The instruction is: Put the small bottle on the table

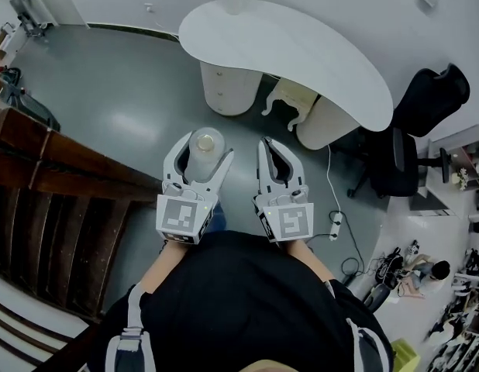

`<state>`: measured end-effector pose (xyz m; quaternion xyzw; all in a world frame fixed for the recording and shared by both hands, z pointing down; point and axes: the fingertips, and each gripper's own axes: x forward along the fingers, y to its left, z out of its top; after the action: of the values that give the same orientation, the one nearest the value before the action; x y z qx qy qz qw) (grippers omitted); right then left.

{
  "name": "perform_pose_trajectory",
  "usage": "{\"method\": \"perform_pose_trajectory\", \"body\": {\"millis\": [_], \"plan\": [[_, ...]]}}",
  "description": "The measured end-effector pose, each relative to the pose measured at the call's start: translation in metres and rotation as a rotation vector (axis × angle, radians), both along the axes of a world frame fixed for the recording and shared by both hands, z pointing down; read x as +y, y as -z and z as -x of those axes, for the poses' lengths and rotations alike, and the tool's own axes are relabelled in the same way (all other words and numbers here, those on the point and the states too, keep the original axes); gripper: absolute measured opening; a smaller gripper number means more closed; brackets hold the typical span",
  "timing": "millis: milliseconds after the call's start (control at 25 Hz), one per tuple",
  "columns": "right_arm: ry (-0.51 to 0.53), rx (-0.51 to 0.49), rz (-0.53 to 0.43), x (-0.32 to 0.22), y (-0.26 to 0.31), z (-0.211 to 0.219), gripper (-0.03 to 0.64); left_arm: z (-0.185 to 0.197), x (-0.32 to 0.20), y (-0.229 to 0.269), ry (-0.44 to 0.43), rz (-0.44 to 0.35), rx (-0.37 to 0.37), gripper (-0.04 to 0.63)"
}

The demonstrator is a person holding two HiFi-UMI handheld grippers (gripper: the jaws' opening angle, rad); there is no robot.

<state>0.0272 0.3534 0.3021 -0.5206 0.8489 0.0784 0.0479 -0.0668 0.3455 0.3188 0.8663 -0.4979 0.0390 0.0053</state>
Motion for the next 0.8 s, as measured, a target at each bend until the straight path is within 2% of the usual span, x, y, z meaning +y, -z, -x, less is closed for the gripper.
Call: {"method": "perform_pose_trajectory", "body": {"millis": [440,800], "plan": [[-0.094,0.009,0.009,-0.115,0.002,0.023,0.021,0.028,-0.122,-0.009,-0.080,0.024,0.005,0.330],[-0.165,0.007,0.016,-0.163,-0.002,0.030,0.021,0.035,-0.171,-0.014,-0.150,0.038,0.003,0.330]]}}
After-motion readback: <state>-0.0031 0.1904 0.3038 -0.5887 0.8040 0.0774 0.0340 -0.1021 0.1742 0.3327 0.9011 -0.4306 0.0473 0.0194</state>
